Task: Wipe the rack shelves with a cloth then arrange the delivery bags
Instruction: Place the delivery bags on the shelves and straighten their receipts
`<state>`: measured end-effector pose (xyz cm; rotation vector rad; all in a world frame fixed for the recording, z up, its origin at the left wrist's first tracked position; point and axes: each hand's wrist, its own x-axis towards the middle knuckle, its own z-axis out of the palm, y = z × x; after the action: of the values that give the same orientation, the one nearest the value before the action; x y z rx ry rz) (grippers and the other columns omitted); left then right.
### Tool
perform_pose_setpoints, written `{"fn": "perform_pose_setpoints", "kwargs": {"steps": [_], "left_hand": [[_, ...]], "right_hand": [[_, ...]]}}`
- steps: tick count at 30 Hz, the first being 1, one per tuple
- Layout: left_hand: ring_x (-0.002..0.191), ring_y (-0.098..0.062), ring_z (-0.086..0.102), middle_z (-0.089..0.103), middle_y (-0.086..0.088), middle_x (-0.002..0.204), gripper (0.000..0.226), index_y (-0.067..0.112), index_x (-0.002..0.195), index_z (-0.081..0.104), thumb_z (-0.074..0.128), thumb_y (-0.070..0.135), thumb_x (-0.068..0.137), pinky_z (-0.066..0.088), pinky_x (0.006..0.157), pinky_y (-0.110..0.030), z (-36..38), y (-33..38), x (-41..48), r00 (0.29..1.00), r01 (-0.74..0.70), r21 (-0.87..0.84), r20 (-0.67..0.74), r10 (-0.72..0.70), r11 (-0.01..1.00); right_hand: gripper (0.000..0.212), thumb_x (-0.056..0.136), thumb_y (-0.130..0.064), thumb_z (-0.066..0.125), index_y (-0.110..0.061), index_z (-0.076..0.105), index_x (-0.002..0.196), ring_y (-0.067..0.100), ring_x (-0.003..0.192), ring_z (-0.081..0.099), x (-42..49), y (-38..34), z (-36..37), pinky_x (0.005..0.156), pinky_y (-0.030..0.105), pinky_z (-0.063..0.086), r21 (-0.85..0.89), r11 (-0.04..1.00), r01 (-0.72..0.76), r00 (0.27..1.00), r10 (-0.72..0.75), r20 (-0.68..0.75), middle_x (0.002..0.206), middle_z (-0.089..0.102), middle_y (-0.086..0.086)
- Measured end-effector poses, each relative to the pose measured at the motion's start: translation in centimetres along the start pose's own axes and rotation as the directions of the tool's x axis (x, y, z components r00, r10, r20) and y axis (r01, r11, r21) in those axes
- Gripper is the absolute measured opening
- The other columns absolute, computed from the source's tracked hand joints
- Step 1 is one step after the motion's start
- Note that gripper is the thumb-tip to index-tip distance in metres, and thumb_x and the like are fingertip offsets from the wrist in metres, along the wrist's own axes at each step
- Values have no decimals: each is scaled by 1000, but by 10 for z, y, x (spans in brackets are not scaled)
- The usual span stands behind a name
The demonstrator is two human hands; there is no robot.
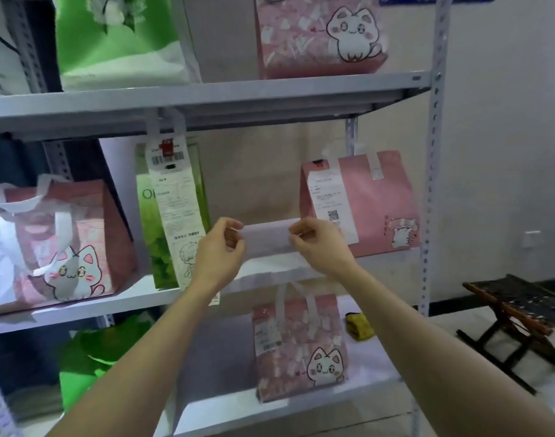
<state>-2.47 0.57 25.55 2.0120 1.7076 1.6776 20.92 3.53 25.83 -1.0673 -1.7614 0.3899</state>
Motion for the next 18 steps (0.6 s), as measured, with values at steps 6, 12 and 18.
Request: {"fn": "perform_pose_setpoints", "kwargs": {"steps": [6,12,18], "left_hand": [[90,-1,67,69,12,102,30,25,117,64,77,39,95,52,69,-19,94,32,15,964,98,-91,256,-72,991],[100,-12,70,67,18,103,42,27,111,56,84,48,88,58,83,-35,149,53,25,960,155,-118,254,-122,981],[103,-16,68,67,10,112,31,19,121,54,73,34,101,58,89,-39,154,41,13,952,214,-93,241,-187,972]], "right_hand": [[25,89,-34,74,-23,70,112,15,99,64,-8,67,-80,87,42,58,-117,991,-70,902,13,-432,111,59,-7],[92,81,-48,86,-14,37,151,33,139,44,2,122,-119,111,52,46,-220,928,-301,874,176,-452,151,40,8],[121,76,-50,90,-2,18,161,35,148,34,12,138,-108,123,49,31,-133,925,-356,896,297,-331,158,35,15]]}}
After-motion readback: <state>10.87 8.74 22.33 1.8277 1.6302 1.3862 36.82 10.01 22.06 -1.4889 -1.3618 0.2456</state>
